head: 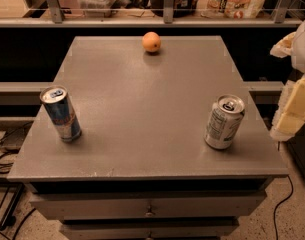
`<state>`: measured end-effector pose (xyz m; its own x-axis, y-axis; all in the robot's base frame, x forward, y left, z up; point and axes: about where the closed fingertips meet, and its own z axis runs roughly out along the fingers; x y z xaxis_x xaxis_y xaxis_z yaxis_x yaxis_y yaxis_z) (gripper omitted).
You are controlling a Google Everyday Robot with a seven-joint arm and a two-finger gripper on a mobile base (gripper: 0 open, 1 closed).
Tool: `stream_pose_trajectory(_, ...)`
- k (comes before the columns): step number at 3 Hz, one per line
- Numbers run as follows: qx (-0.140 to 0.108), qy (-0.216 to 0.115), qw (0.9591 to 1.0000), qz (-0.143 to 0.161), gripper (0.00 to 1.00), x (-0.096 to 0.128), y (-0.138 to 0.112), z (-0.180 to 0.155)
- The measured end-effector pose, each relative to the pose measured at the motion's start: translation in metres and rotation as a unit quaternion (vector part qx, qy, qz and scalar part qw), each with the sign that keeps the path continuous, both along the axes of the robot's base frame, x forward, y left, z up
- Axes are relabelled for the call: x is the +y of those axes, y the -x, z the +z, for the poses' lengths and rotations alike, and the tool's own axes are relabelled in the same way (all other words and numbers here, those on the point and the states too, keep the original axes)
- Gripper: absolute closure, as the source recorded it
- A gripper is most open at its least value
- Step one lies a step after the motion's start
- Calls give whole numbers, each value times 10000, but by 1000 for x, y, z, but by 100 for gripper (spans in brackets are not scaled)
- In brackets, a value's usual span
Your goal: Move 7up can near orange
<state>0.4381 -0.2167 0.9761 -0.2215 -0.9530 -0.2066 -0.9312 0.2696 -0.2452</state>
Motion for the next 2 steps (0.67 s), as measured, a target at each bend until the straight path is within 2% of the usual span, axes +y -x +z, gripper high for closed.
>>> stream_pose_trajectory(1, -1, 0, 10000, 0, 0, 0, 0, 0)
stream_pose_trajectory(2, -16, -67, 9997, 220, 0, 7, -5, -8)
